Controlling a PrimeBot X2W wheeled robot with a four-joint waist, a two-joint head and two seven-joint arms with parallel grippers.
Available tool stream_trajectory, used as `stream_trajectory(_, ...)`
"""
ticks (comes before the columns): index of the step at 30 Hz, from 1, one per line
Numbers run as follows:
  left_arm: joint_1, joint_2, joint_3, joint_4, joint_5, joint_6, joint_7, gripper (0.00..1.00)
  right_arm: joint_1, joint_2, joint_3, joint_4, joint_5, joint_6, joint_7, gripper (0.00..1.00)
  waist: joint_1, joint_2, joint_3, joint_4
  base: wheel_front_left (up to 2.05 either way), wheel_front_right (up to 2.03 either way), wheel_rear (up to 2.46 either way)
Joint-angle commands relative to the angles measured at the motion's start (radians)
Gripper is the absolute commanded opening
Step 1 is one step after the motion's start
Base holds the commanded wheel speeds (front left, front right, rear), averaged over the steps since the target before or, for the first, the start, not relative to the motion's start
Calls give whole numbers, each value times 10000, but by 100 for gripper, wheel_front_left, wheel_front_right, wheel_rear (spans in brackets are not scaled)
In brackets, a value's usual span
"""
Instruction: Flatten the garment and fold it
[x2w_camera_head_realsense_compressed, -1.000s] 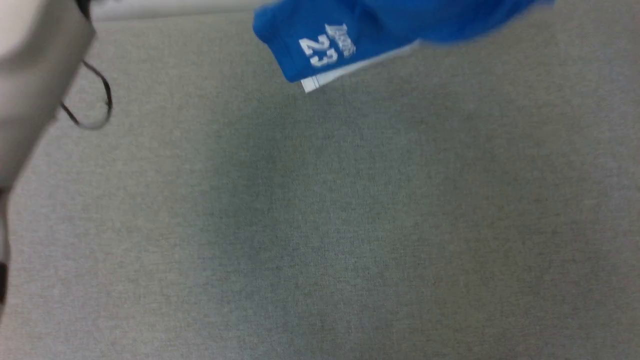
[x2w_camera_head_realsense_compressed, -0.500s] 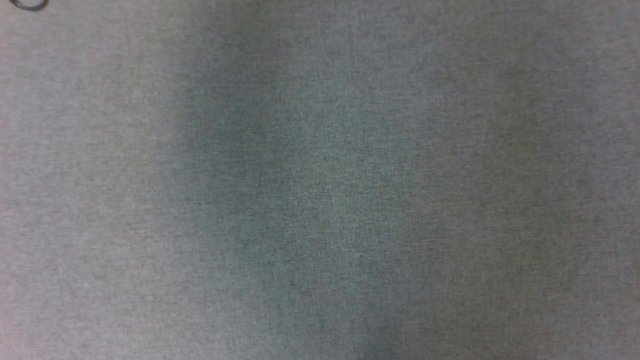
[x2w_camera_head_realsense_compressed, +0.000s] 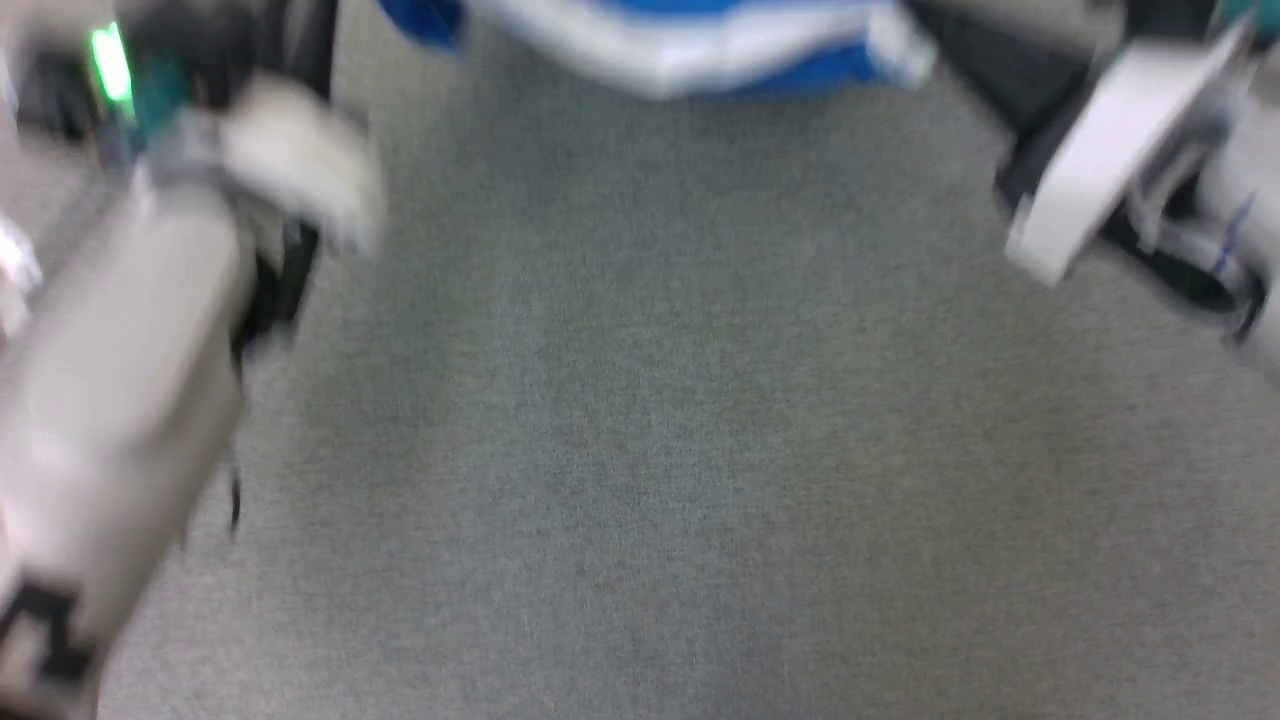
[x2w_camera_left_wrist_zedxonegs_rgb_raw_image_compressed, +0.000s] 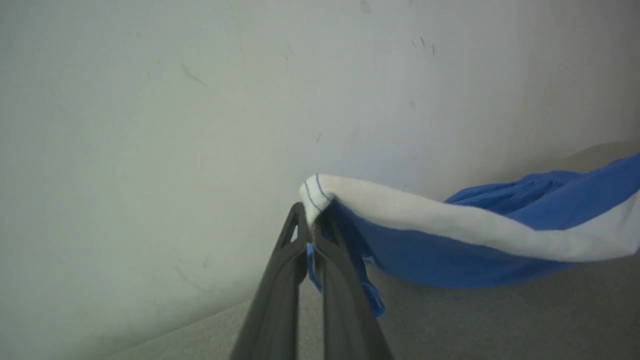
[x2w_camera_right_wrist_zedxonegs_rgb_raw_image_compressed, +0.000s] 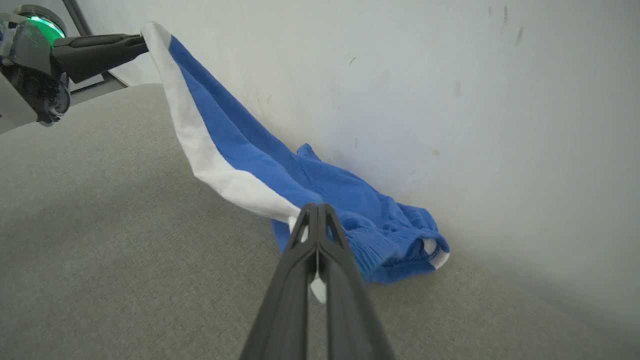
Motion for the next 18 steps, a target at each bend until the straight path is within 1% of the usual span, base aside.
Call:
stream_trajectory(1,1060,259,77,-337,-23,90,-45,0,501,-144,145,-273,139,-21,-155,0,2,1,-1105,-74,0,0,0)
stream_trajectory(3,2534,557,168,-849,-103,218,-45,0,1237,-379,342,-717,168,-21,-249,0,2,1,-1577,-81,0,0,0)
stream_trajectory(6,4385,962,-12,-1490,-34,475,-46,0,2411,-787,482,-1423,119,-21,-243,0,2,1,-2180,-51,0,0,0)
stream_trajectory(10,6399,1263,-263,-2182,-265,909,-43,0,4030,-1215,527,-2154,-144,-21,-72,0,2,1,-2902,-13,0,0,0)
stream_trajectory(12,7280,1493,-378,-2529,-379,1193,0,0,4900,-1320,531,-2416,-295,-21,98,0,2,1,-3230,-34,0,0,0)
stream_trajectory(14,8054,1660,-574,-2873,-527,1362,186,0,5708,-1466,533,-2634,-308,-21,186,0,2,1,-3520,26,0,0,0)
stream_trajectory(18,9317,2004,-785,-3569,-806,1833,494,0,7308,-1651,535,-3059,-294,-21,292,0,2,1,-3977,147,0,0,0)
